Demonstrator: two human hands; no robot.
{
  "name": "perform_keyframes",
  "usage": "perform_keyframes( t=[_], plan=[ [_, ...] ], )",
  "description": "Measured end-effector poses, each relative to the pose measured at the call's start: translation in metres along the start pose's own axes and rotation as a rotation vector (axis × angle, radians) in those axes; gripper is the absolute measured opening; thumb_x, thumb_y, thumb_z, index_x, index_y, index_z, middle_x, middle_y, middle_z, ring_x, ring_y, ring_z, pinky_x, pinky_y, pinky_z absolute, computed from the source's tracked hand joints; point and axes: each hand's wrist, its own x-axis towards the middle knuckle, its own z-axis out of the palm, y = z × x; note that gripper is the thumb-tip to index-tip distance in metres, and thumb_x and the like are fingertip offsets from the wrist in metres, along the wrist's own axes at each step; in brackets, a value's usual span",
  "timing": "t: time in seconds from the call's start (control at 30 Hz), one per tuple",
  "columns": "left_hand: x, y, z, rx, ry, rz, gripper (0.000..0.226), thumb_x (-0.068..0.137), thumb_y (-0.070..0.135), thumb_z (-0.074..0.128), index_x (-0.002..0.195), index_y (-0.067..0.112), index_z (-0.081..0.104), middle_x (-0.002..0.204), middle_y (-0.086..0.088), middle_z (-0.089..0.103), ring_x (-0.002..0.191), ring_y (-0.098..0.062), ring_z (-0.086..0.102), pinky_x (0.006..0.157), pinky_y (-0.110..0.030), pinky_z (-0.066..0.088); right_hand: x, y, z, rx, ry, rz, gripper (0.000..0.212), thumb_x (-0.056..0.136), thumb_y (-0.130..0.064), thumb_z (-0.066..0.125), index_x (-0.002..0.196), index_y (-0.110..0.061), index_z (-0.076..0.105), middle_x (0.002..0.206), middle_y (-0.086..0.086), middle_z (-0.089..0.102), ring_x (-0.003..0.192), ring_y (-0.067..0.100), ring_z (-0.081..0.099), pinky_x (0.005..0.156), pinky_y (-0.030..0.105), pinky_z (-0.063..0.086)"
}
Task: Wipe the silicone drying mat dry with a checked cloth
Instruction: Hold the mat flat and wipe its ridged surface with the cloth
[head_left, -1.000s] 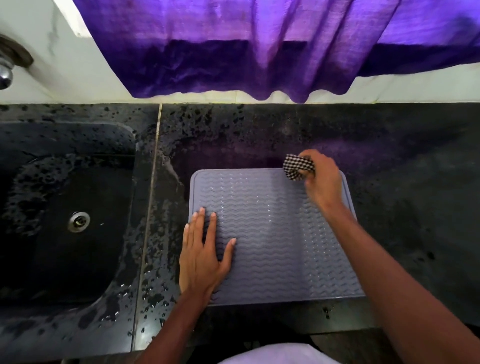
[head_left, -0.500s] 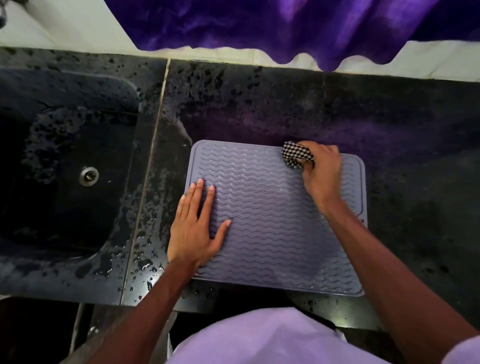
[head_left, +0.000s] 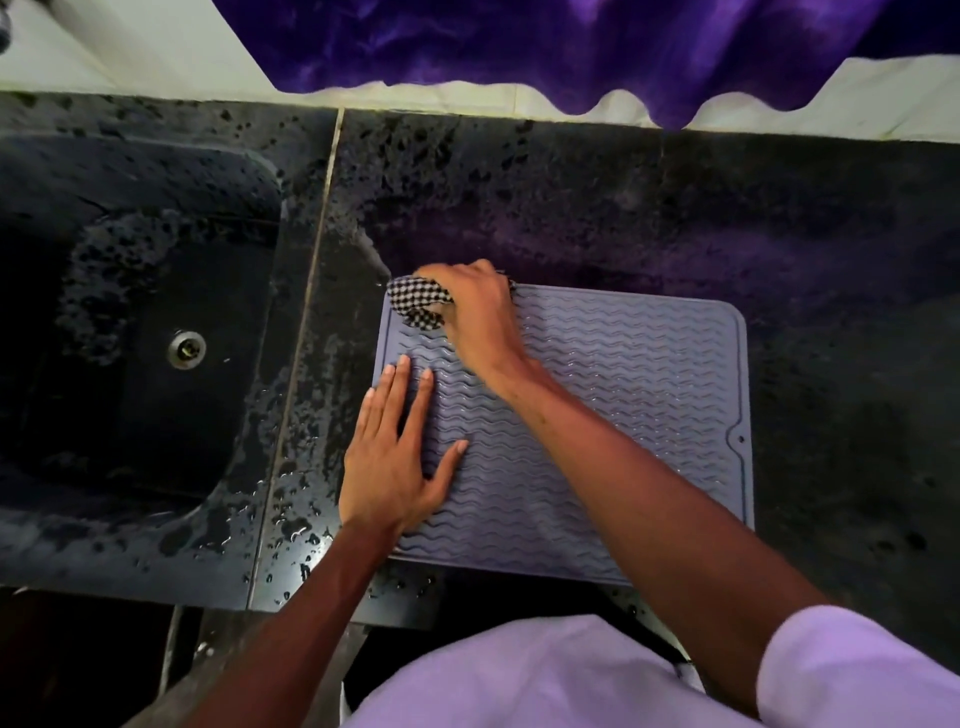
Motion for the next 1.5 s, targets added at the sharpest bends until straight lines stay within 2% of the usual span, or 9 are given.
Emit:
perform_keyframes(
  t=[0.2,0.33,0.43,0.63,0.97,1.17,1.3,1.4,1.5],
  plan=[
    [-0.001,0.000,0.001,-0.007,-0.006,-0.015,0.082,0.099,0.058,0.048,0.161,0.011,0.025,0.170,-0.011,0.014,0.158,-0.024,0.011,0.124,-0.051,0.025,-0.025,0.038,-0.073,-0.032,0.218,0.069,0.043,0.077,-0.001,0.069,0.113,-0.023,0.067,0.097,-0.012,0.063,0.087,0.012,0.053,0.069,0.018,0.036],
    [0.000,0.000,0.001,0.016,-0.024,-0.019,0.082,0.100,0.061,0.041,0.162,0.012,0.023,0.171,-0.010,0.012,0.158,-0.024,0.009,0.125,-0.049,0.023,-0.045,0.093,-0.098,-0.159,0.184,0.203,0.046,0.073,0.001,0.069,0.113,-0.021,0.067,0.107,0.002,0.068,0.098,0.024,0.060,0.084,0.028,0.042],
    [-0.001,0.000,0.000,0.009,-0.019,-0.021,0.082,0.100,0.062,0.040,0.162,0.012,0.023,0.171,-0.009,0.013,0.158,-0.023,0.010,0.125,-0.048,0.023,-0.052,0.097,-0.077,-0.222,0.198,0.228,0.053,0.065,0.007,0.064,0.112,-0.017,0.069,0.104,0.007,0.070,0.092,0.030,0.059,0.082,0.033,0.042],
    [0.000,0.000,0.000,-0.003,-0.007,-0.013,0.081,0.099,0.060,0.044,0.162,0.012,0.024,0.171,-0.009,0.014,0.158,-0.023,0.011,0.126,-0.047,0.022,-0.033,0.059,-0.037,-0.120,0.224,0.196,0.058,0.058,0.008,0.063,0.109,-0.019,0.072,0.100,0.001,0.071,0.088,0.024,0.058,0.080,0.033,0.044],
    [-0.001,0.001,0.000,0.003,-0.038,-0.032,0.080,0.101,0.062,0.034,0.162,0.011,0.024,0.171,-0.011,0.013,0.158,-0.023,0.009,0.125,-0.048,0.022,0.014,-0.029,0.034,-0.035,0.041,0.060,0.045,0.061,0.001,0.076,0.098,-0.024,0.074,0.087,0.002,0.072,0.081,0.026,0.058,0.072,0.036,0.046],
    [-0.001,-0.002,0.000,-0.037,-0.015,-0.033,0.079,0.101,0.059,0.042,0.162,0.013,0.023,0.171,-0.007,0.013,0.158,-0.020,0.011,0.126,-0.044,0.023,0.027,-0.030,0.008,0.290,0.032,0.162,0.041,0.073,0.001,0.076,0.110,-0.015,0.073,0.108,0.001,0.073,0.102,0.011,0.065,0.095,0.022,0.048],
    [-0.002,0.000,0.002,-0.065,0.048,-0.045,0.078,0.101,0.054,0.049,0.160,0.008,0.027,0.169,-0.009,0.019,0.157,-0.020,0.016,0.127,-0.041,0.020,0.007,0.007,-0.045,0.035,0.153,0.088,0.043,0.071,-0.002,0.076,0.107,-0.025,0.073,0.098,-0.003,0.074,0.090,0.017,0.065,0.083,0.030,0.051],
    [-0.002,0.000,0.004,-0.061,0.060,-0.044,0.078,0.101,0.052,0.050,0.160,0.006,0.028,0.169,-0.010,0.021,0.157,-0.021,0.017,0.127,-0.041,0.021,-0.016,0.037,-0.056,-0.173,0.092,0.143,0.045,0.068,-0.001,0.076,0.105,-0.027,0.072,0.093,0.001,0.073,0.085,0.026,0.061,0.076,0.034,0.049],
    [-0.002,-0.001,0.006,-0.052,0.071,-0.030,0.077,0.101,0.052,0.049,0.158,0.005,0.031,0.168,-0.010,0.023,0.157,-0.021,0.018,0.125,-0.043,0.025,-0.037,0.043,-0.037,-0.152,0.133,0.213,0.050,0.067,0.006,0.072,0.110,-0.020,0.072,0.098,0.005,0.072,0.088,0.027,0.058,0.078,0.036,0.048]
  ],
)
